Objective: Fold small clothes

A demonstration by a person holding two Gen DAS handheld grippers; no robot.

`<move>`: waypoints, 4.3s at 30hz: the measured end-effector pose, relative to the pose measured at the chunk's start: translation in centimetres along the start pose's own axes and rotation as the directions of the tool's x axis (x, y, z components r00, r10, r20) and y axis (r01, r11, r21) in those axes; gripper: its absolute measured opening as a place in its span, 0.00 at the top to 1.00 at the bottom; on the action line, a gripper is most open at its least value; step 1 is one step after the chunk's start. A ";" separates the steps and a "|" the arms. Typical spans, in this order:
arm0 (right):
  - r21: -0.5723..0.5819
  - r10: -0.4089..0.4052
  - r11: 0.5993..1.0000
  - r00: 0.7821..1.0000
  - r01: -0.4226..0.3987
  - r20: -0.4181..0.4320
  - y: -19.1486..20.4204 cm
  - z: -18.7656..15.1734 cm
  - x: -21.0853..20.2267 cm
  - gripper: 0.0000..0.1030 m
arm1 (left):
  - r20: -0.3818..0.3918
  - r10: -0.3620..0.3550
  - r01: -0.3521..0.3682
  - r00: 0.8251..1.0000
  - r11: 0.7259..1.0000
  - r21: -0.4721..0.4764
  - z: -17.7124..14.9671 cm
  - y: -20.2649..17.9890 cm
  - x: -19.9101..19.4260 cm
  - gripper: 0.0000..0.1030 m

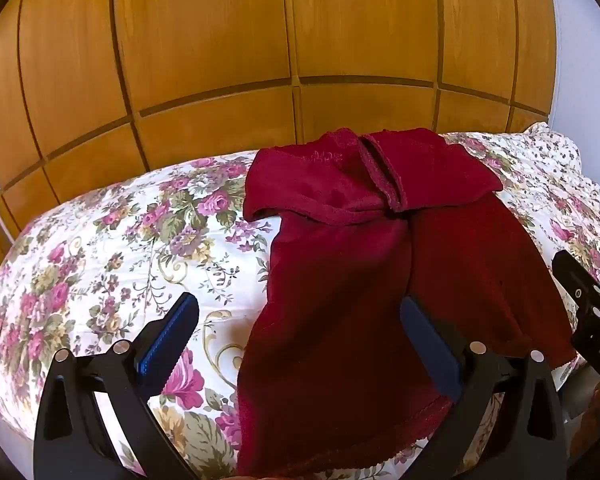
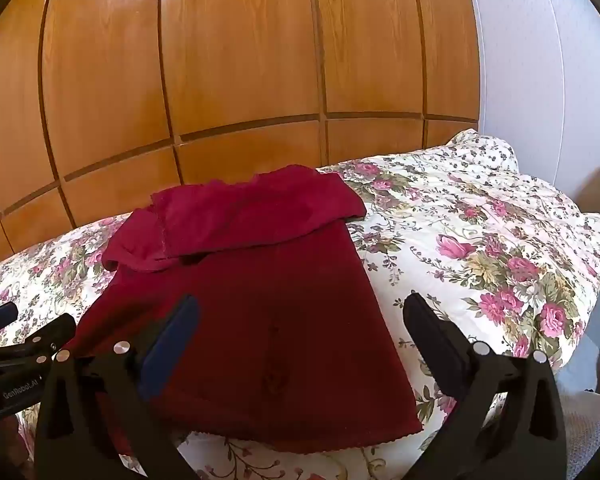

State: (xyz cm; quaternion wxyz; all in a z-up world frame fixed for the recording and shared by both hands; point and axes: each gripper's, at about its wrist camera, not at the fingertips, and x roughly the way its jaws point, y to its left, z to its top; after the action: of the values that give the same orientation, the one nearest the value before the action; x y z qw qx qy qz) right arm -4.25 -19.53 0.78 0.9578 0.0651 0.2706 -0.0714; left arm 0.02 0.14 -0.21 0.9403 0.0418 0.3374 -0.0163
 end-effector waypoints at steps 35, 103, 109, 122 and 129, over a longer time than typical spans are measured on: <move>-0.002 -0.001 1.000 1.000 0.001 -0.003 -0.1 -0.3 0.0 0.02 | -0.022 -0.013 0.012 1.000 1.000 -0.017 -0.4 -0.1 0.3 0.03; 0.303 0.199 0.947 0.935 -0.106 -0.292 -9.3 -2.4 7.3 0.20 | -0.141 -0.352 0.290 0.925 0.897 -0.334 -4.4 9.0 8.2 0.03; 0.147 0.156 0.983 0.933 -0.113 -0.323 -7.5 -1.9 7.4 0.87 | -0.136 -0.426 0.377 0.895 0.882 -0.283 -4.8 7.6 7.2 0.04; 0.174 -0.151 0.961 0.936 0.214 -0.318 -14.8 -1.4 6.9 0.96 | -0.101 -0.481 0.406 0.871 0.820 -0.404 -4.6 8.6 8.3 0.04; 0.188 -0.185 0.952 0.945 0.240 -0.270 -13.8 -1.5 6.3 0.39 | -0.125 -0.547 0.496 0.828 0.818 -0.291 -4.7 4.9 8.1 0.33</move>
State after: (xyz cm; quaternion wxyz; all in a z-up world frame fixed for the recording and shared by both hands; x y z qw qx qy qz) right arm -2.06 -33.51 -5.00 0.8898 0.1488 0.3847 -0.1952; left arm 3.61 5.40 -8.67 0.8577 -0.1680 0.4290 -0.2281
